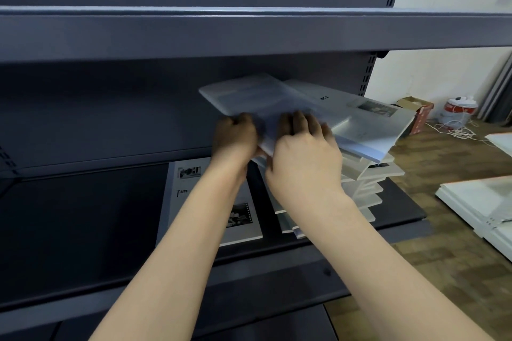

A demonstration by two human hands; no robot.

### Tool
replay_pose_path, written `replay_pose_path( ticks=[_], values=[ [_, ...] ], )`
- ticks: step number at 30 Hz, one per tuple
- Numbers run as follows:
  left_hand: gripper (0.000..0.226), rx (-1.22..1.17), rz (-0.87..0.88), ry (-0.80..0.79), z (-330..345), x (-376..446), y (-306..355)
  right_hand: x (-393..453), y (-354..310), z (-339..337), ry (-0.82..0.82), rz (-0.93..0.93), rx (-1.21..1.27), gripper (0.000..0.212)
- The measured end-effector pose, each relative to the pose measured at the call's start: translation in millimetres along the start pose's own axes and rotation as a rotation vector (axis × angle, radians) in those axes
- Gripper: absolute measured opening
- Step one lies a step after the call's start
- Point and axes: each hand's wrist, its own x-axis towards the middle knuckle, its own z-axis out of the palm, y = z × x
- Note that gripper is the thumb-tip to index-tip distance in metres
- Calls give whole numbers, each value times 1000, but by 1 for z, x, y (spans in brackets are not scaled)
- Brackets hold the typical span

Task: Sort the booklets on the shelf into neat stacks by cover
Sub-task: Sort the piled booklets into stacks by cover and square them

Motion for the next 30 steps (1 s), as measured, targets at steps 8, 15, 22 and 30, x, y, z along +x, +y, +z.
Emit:
replay_pose_path(
  ticks=[8,15,22,30],
  values=[
    [18,17,20,214,-84,29,-2,13,10,-15,-193,-37,-88,76],
    [39,294,-76,403,-160,22,-20,58,5,-9,-459,154,-183,66],
    [39,347,-103,371,-177,13,-45,59,-11,-7,-551,153,-265,69],
    [29,248,-88,262,-159,4,-58,37,-40,-30,-378,59,-197,27]
  ],
)
